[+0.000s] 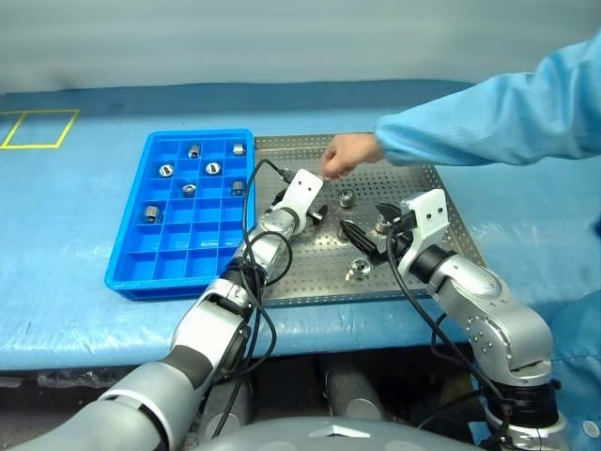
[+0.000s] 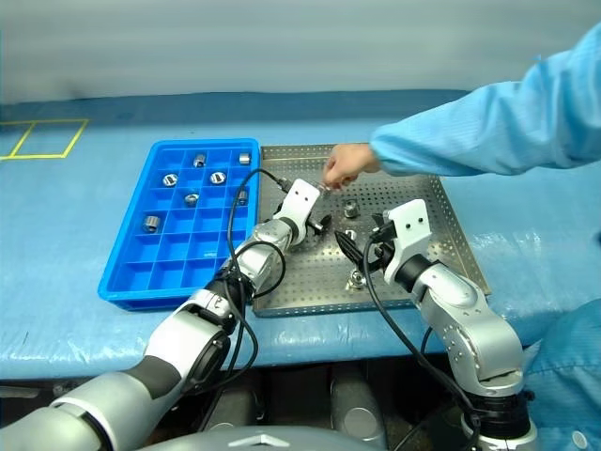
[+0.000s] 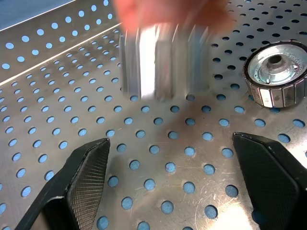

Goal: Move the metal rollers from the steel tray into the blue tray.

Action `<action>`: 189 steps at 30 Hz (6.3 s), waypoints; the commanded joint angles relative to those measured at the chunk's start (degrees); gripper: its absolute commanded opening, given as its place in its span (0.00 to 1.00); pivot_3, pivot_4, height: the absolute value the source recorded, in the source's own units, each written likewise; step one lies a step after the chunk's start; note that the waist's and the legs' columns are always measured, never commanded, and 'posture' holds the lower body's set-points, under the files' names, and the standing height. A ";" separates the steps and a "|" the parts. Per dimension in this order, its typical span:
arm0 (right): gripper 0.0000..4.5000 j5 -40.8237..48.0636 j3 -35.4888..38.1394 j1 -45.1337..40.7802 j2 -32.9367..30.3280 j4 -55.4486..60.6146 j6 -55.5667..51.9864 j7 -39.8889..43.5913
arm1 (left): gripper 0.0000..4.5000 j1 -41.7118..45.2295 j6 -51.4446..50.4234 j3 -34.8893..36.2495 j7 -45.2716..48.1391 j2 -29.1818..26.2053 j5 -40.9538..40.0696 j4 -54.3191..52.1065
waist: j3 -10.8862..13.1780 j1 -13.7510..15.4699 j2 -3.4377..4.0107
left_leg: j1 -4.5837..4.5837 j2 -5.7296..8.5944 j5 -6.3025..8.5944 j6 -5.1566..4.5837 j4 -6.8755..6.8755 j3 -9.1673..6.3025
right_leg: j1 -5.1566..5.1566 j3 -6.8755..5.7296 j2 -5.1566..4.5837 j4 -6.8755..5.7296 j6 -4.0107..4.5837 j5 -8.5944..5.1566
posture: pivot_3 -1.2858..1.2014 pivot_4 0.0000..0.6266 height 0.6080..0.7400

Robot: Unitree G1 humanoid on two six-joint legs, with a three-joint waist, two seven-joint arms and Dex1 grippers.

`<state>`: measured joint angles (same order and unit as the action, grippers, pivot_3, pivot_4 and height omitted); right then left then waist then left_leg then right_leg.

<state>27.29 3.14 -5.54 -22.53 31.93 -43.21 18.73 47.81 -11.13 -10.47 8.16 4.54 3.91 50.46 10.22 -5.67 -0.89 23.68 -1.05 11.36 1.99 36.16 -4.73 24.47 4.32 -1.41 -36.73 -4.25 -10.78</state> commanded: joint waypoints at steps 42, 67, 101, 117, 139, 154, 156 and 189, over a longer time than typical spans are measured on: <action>1.00 -2.86 -5.17 6.29 -8.67 3.89 -5.10 3.29 | 0.99 -16.87 -8.68 -13.81 42.21 -20.89 -3.42 -39.96 | -0.02 -0.55 0.03 | -0.10 -0.04 0.00 -0.01 0.06 0.10 | 0.00 0.12 0.01 -0.14 0.32 -0.19 | 0.48 0.24 1.00; 1.00 -3.61 -6.29 4.02 -6.93 2.73 -4.74 4.19 | 0.39 -19.89 -18.86 4.08 27.88 -19.38 -9.24 -54.90 | -0.02 -0.61 0.04 | -0.09 -0.07 -0.01 -0.01 0.02 0.10 | 0.02 0.12 0.03 -0.14 0.29 -0.17 | 0.49 0.24 1.00; 1.00 -5.65 -7.55 -4.89 -4.42 -6.03 -5.00 6.65 | 0.39 -42.87 -64.84 15.74 -10.84 -16.92 9.94 -95.75 | -0.01 4.96 -0.09 | -0.09 -0.08 0.00 0.01 0.09 0.01 | -0.04 -0.07 0.01 -0.10 0.32 -0.18 | 0.56 0.24 1.00; 1.00 -6.60 -6.91 -3.14 -3.95 -4.17 -4.49 5.34 | 0.89 -37.99 -53.93 13.27 -7.39 -12.53 4.78 -90.76 | -0.02 4.91 -0.10 | -0.08 -0.08 0.00 0.01 0.08 0.02 | -0.05 -0.08 -0.01 -0.08 0.33 -0.19 | 0.54 0.24 1.00; 1.00 -6.98 1.01 5.06 -3.96 3.84 -7.01 -1.33 | 0.89 -15.95 -26.43 -9.49 18.66 -10.61 -6.06 -47.95 | -0.04 -0.07 -0.07 | -0.01 -0.05 0.02 -0.02 0.18 0.14 | 0.01 0.06 0.00 -0.09 0.30 -0.17 | 0.45 0.24 1.00; 1.00 -6.62 1.07 7.27 -2.68 6.16 -6.82 -2.68 | 0.89 -5.72 -13.29 -10.67 15.85 -0.46 -1.49 -18.46 | -0.04 -2.90 -0.07 | -0.01 -0.03 0.03 -0.03 0.21 0.17 | 0.01 0.14 0.00 -0.09 0.27 -0.16 | 0.43 0.24 1.00; 1.00 -6.66 0.99 7.46 -2.64 6.23 -6.75 -2.74 | 0.85 -4.93 -11.86 -10.33 14.36 0.41 -0.65 -15.69 | -0.04 -3.05 -0.07 | -0.01 -0.03 0.03 -0.03 0.21 0.17 | 0.01 0.14 0.00 -0.08 0.27 -0.16 | 0.43 0.24 1.00; 1.00 -7.06 -8.23 -3.49 -2.58 -3.51 -3.96 5.11 | 0.39 -24.03 -43.55 14.53 -15.52 -7.73 9.56 -73.09 | -0.04 1.43 -0.08 | -0.10 -0.07 0.02 -0.03 0.01 0.15 | 0.04 0.20 0.08 -0.10 0.02 -0.01 | 0.53 0.24 1.00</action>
<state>20.44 -4.98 -7.93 -25.05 27.77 -48.63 23.29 23.67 -54.94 2.96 -4.26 -3.45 11.37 -19.35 10.19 -4.24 -0.97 23.59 -1.11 11.37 1.96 36.17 -4.57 24.51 4.52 -1.34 -36.83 -4.23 -10.79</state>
